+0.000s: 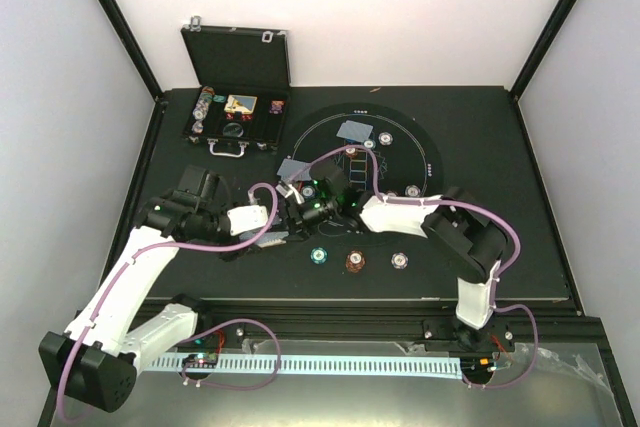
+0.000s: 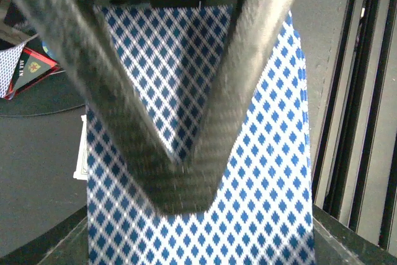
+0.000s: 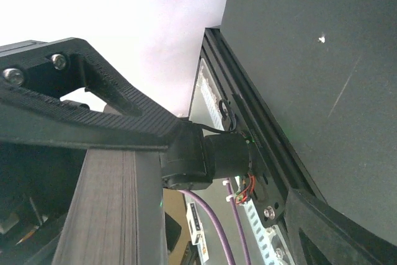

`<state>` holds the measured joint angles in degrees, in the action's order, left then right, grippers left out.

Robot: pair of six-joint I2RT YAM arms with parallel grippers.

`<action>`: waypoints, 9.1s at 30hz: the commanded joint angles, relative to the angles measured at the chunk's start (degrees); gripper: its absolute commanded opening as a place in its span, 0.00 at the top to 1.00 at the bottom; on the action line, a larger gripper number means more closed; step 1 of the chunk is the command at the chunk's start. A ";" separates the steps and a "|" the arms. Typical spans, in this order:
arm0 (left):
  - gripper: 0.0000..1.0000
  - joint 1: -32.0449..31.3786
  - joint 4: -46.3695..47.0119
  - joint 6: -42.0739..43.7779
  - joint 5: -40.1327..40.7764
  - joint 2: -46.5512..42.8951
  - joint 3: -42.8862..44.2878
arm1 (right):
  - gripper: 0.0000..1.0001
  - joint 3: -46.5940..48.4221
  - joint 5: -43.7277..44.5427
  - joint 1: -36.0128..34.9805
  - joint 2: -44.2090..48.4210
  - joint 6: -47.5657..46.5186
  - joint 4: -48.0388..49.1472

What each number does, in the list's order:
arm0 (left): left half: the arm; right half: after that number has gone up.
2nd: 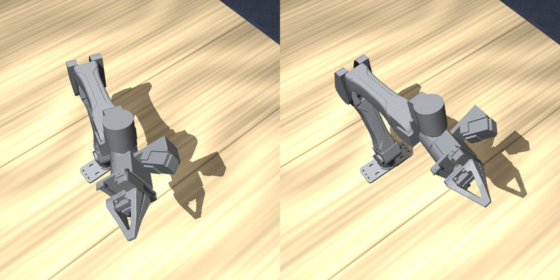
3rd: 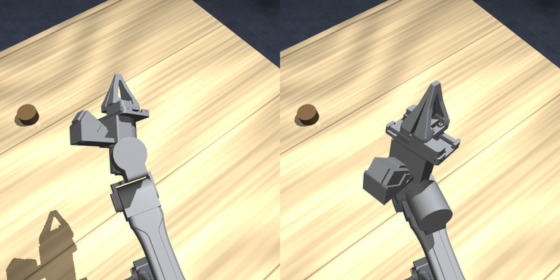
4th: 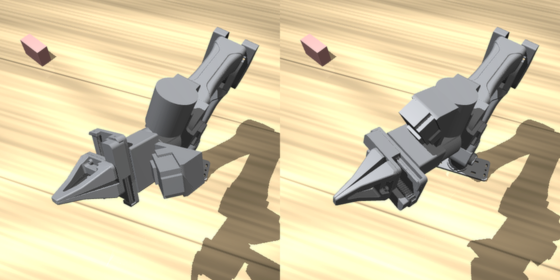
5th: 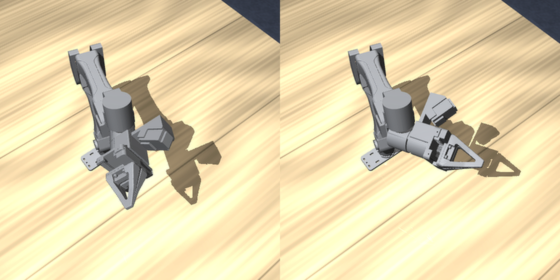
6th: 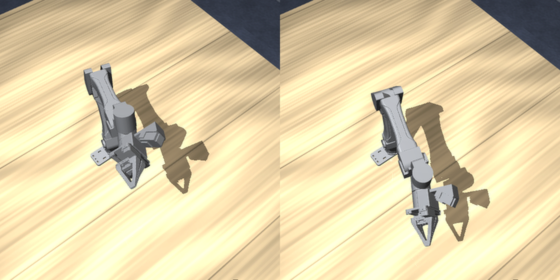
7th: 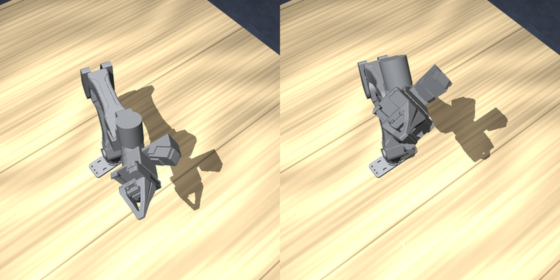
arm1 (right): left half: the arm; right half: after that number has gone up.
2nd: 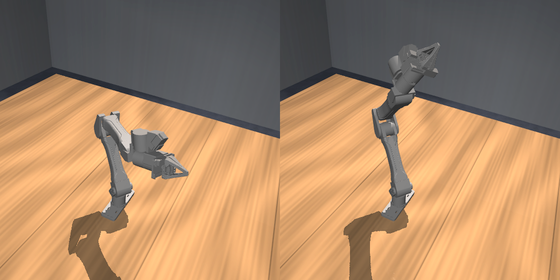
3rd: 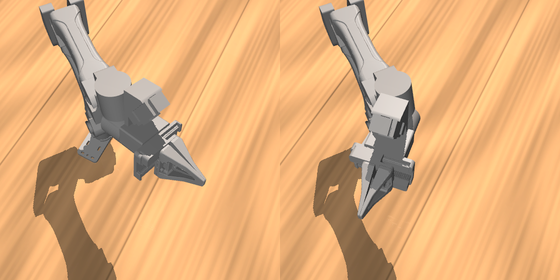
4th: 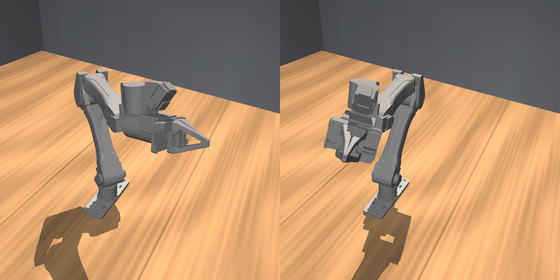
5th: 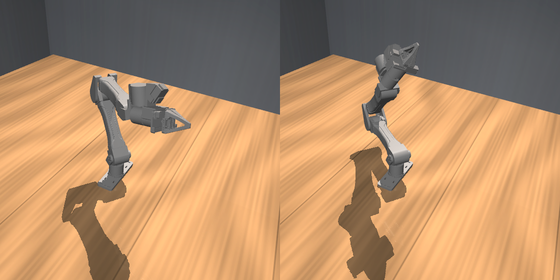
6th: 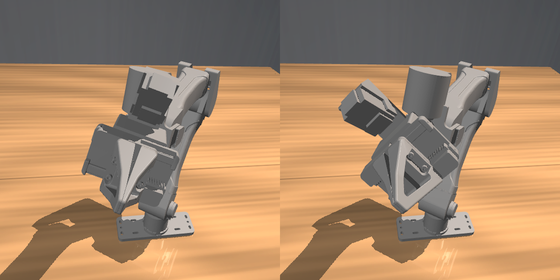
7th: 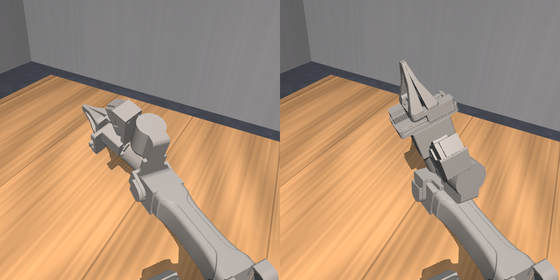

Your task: Distribute texas hold em gaming equipment

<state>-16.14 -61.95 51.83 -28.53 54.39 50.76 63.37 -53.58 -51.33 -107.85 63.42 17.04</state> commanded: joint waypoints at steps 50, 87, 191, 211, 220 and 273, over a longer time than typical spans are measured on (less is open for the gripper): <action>0.98 -0.12 -1.97 -1.39 0.07 -2.91 2.59 | 0.99 23.52 85.93 9.49 -4.56 -74.05 -40.67; 0.98 -0.12 -4.02 -0.95 0.67 -2.62 4.84 | 0.30 9.48 90.00 2.88 -6.37 -85.56 -27.25; 0.98 -0.12 -5.07 -1.38 0.94 -3.59 7.20 | 0.46 19.97 23.10 24.39 -16.76 -38.84 -42.44; 0.98 -0.12 -3.60 -1.23 0.50 -3.43 5.52 | 0.23 10.68 22.48 22.59 6.59 -35.04 -38.68; 0.98 -0.12 -2.67 -0.86 0.61 -3.33 4.62 | 0.12 -5.36 4.46 13.95 16.28 -14.44 -12.30; 0.98 -0.14 -1.46 -1.27 -0.09 -3.53 4.52 | 0.36 -5.81 -2.70 4.18 6.15 -0.18 4.98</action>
<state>-16.14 -64.12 50.48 -26.96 51.37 54.06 58.37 -56.69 -48.40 -103.68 65.98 26.70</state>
